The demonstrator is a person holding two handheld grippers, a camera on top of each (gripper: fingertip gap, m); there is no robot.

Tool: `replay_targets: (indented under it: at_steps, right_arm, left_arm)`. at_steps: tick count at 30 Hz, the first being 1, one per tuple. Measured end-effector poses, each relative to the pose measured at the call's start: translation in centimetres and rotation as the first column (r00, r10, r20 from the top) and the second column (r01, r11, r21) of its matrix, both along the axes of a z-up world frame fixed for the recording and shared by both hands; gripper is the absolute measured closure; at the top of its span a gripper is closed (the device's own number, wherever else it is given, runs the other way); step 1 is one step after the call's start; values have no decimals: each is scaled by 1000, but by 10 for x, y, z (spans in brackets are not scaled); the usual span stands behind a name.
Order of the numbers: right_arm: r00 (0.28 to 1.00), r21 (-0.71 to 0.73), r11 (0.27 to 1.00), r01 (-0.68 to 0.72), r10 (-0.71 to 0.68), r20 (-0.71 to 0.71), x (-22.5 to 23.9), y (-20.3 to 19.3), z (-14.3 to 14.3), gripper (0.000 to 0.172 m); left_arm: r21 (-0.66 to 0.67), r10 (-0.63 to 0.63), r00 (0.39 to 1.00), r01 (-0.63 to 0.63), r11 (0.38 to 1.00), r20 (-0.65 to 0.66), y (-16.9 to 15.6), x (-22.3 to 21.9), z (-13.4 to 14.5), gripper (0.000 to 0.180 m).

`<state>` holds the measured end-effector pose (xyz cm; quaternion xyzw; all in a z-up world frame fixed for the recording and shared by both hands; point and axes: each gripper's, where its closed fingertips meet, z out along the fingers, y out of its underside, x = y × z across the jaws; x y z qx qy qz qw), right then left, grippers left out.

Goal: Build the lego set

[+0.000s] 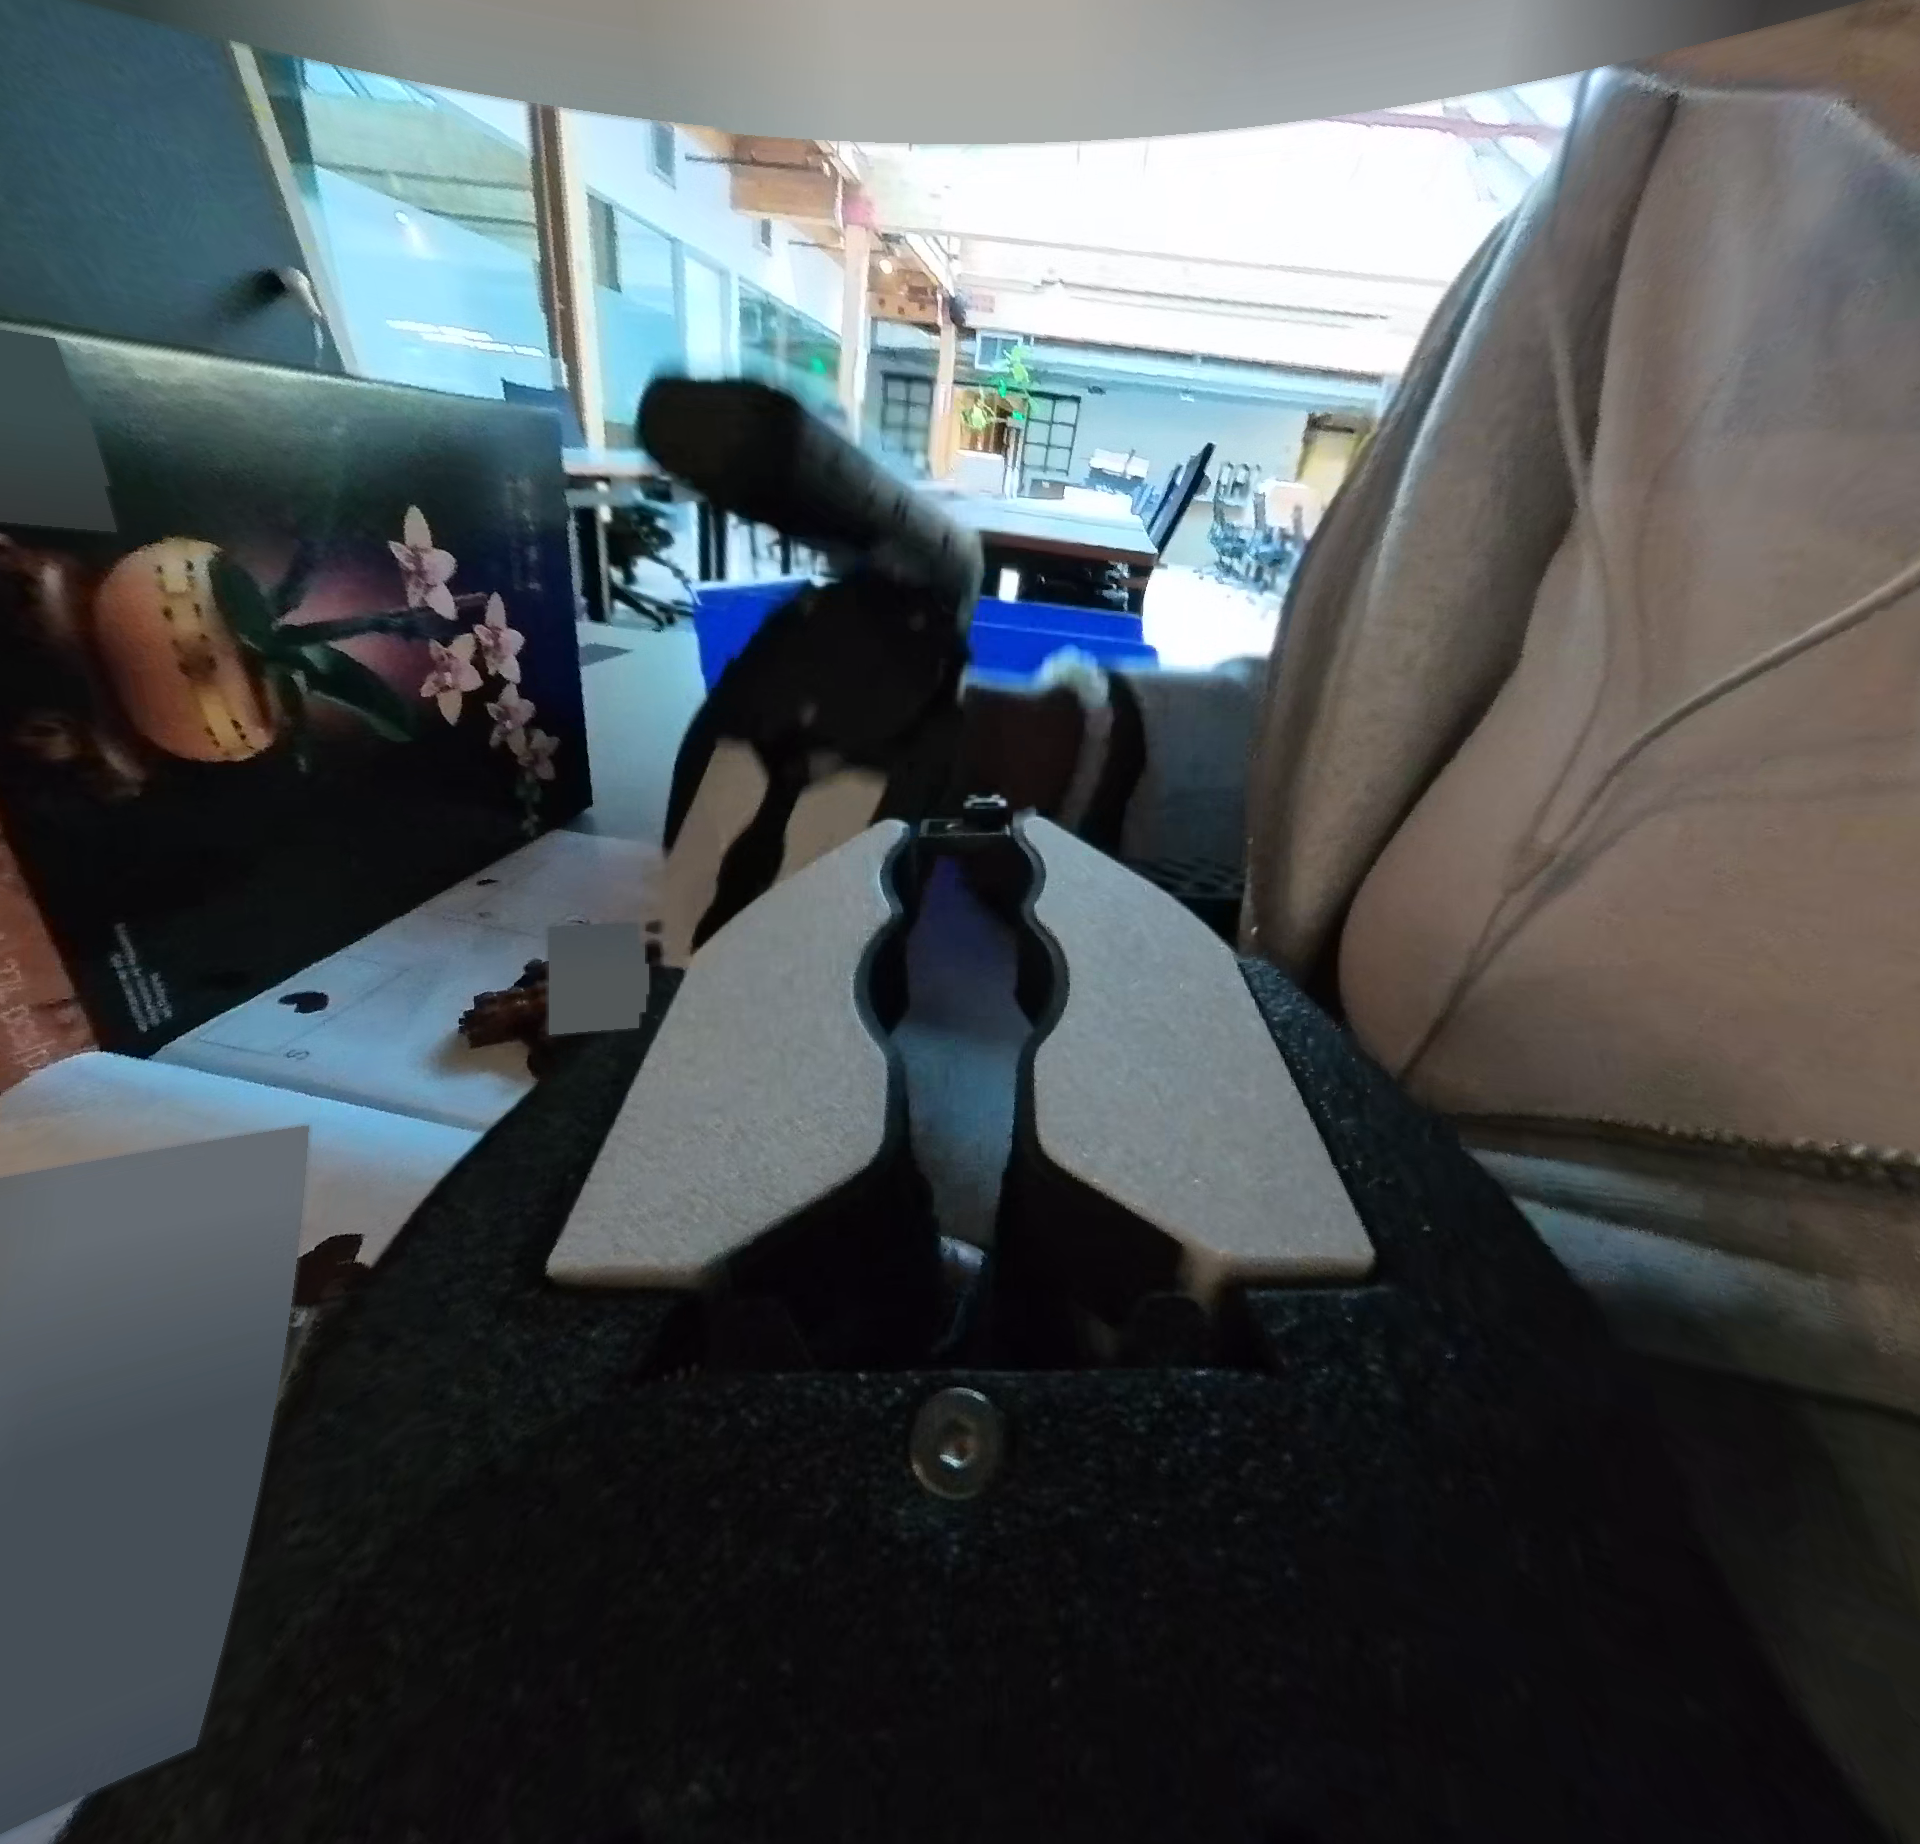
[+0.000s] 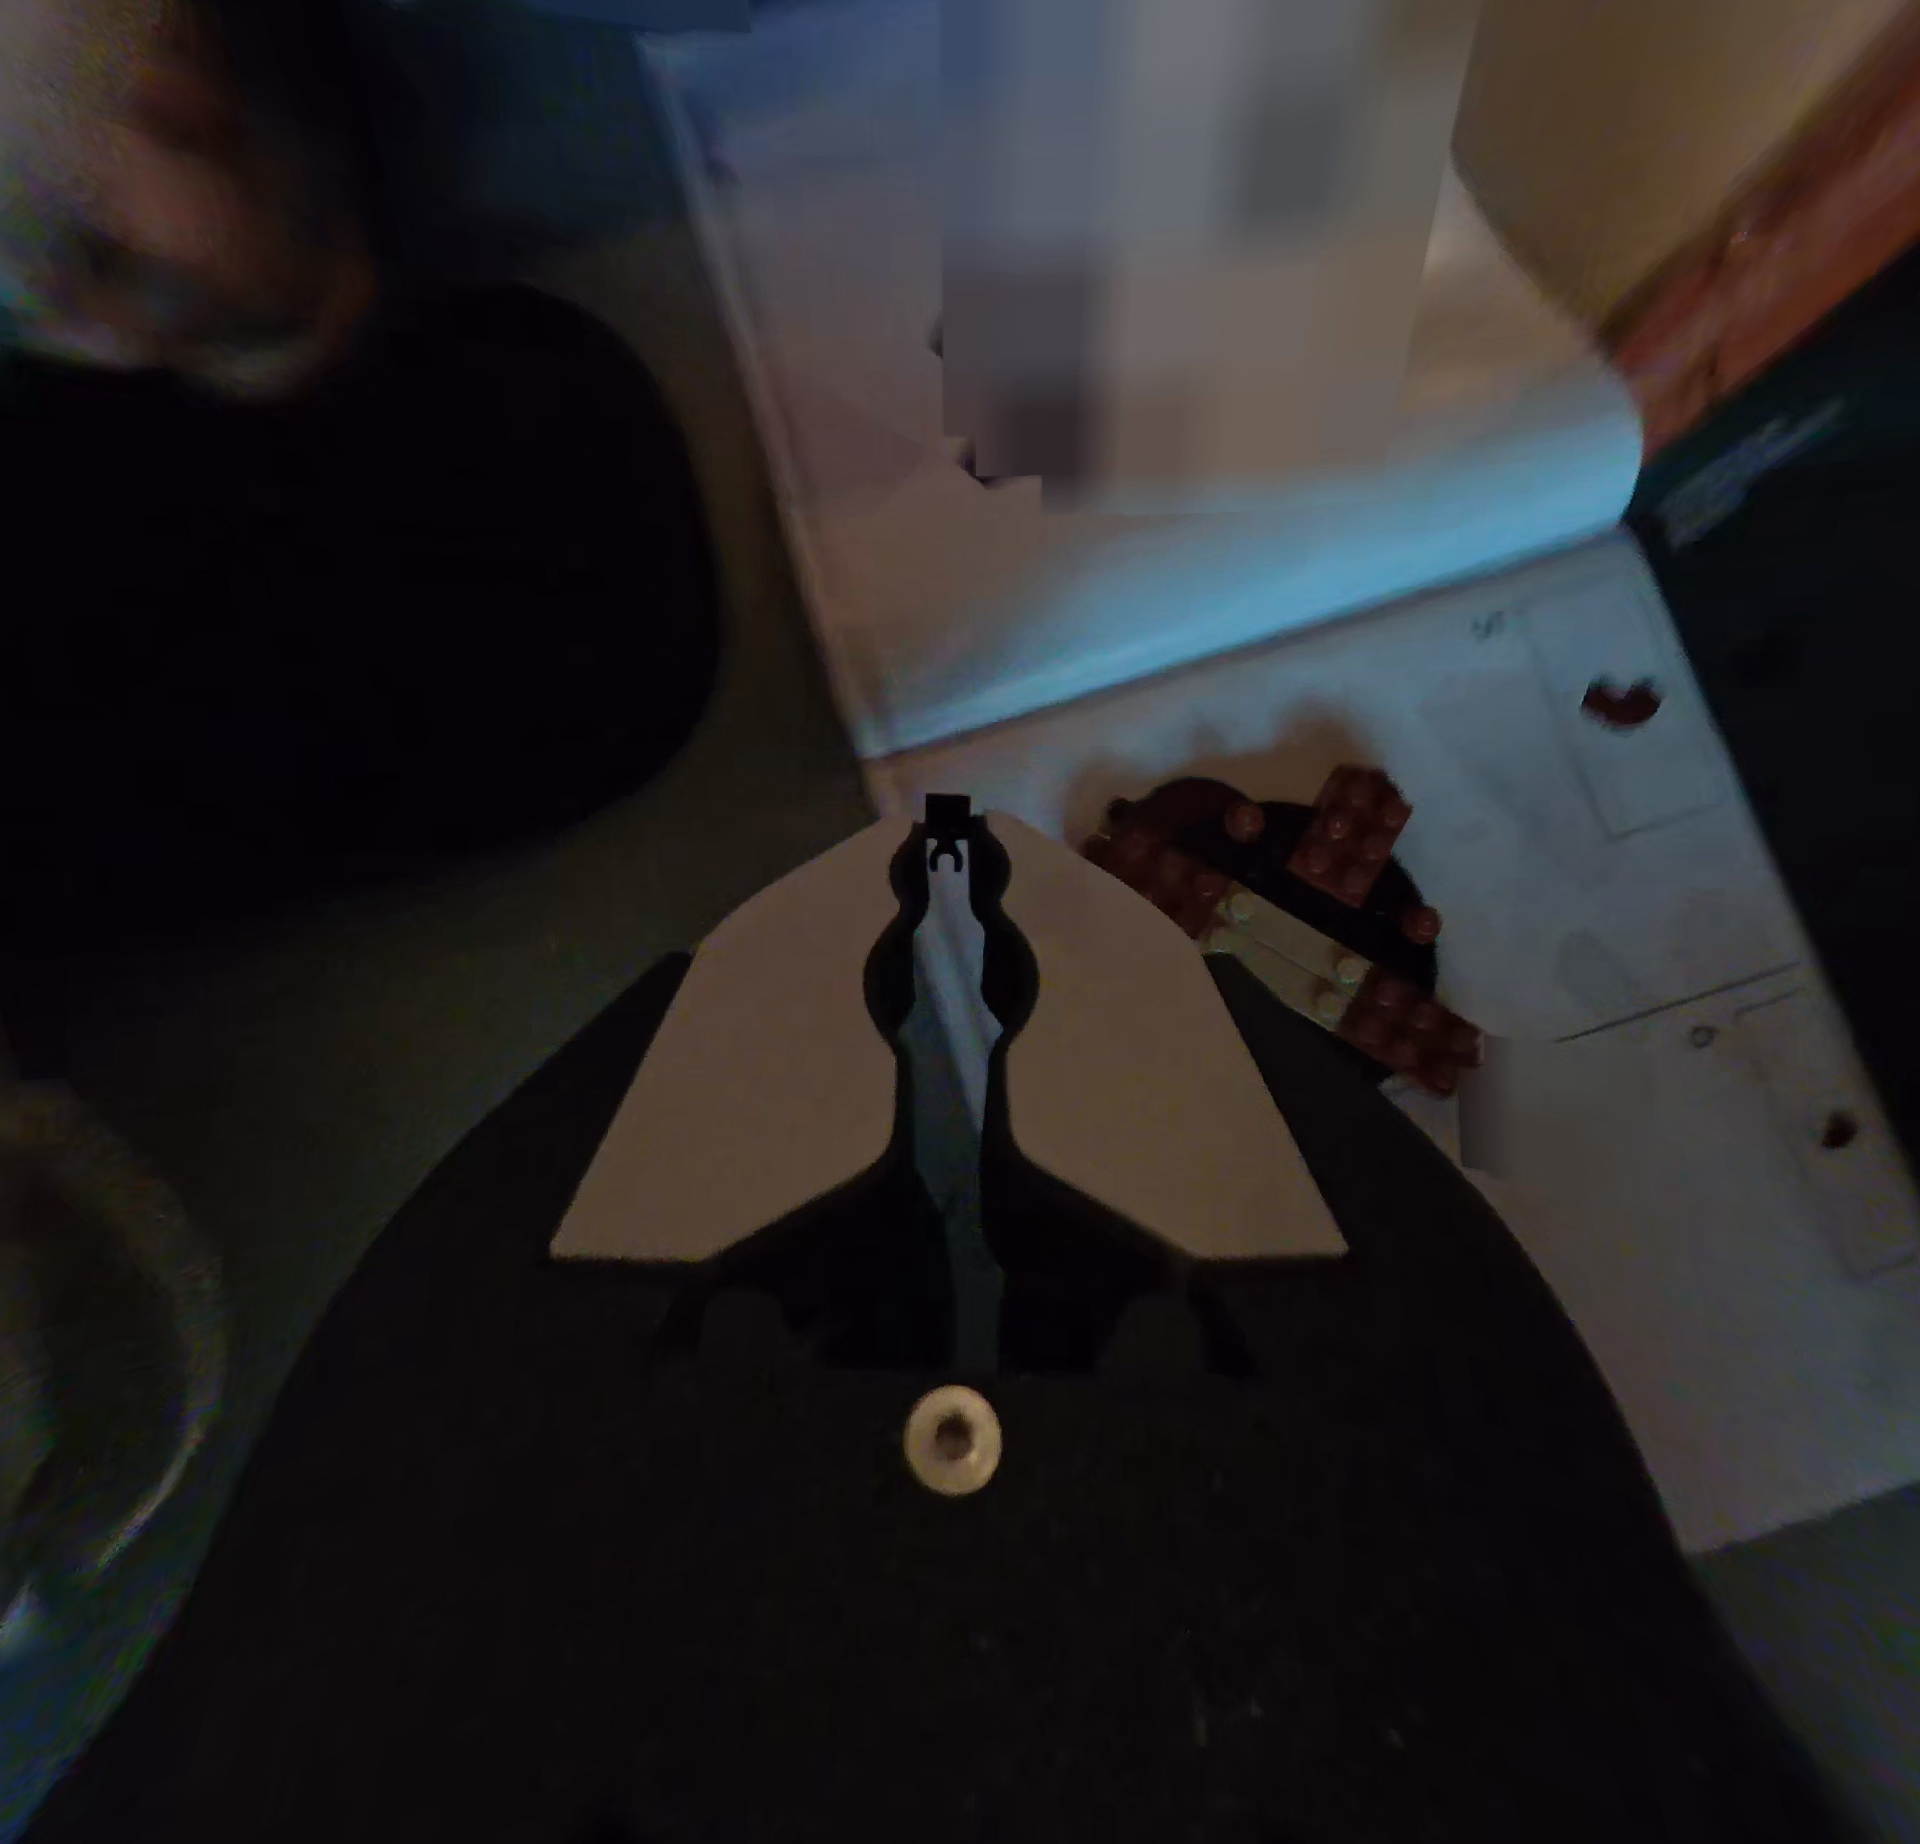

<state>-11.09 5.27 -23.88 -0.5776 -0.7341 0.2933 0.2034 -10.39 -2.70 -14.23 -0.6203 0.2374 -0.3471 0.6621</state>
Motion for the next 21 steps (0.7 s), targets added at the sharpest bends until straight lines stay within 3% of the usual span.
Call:
replay_targets:
  at_steps: [5,8,13,21]
  right_arm:
    - [966,5,976,-218,217,-142,29,-28,78,167]
    - [942,51,954,-296,300,-151,48,-41,105,167]
    - [945,16,950,-313,313,-94,67,-46,103,167]
    - [949,-72,946,-316,314,-29,68,-49,95,167]
  left_arm:
    - [18,-40,997,41,999,-61,8,17,3,165]
    - [-1,-77,991,77,997,-111,18,36,1,165]
    - [63,-107,990,112,992,-90,24,63,2,165]
    - [81,-78,991,88,993,-110,28,62,-2,165]
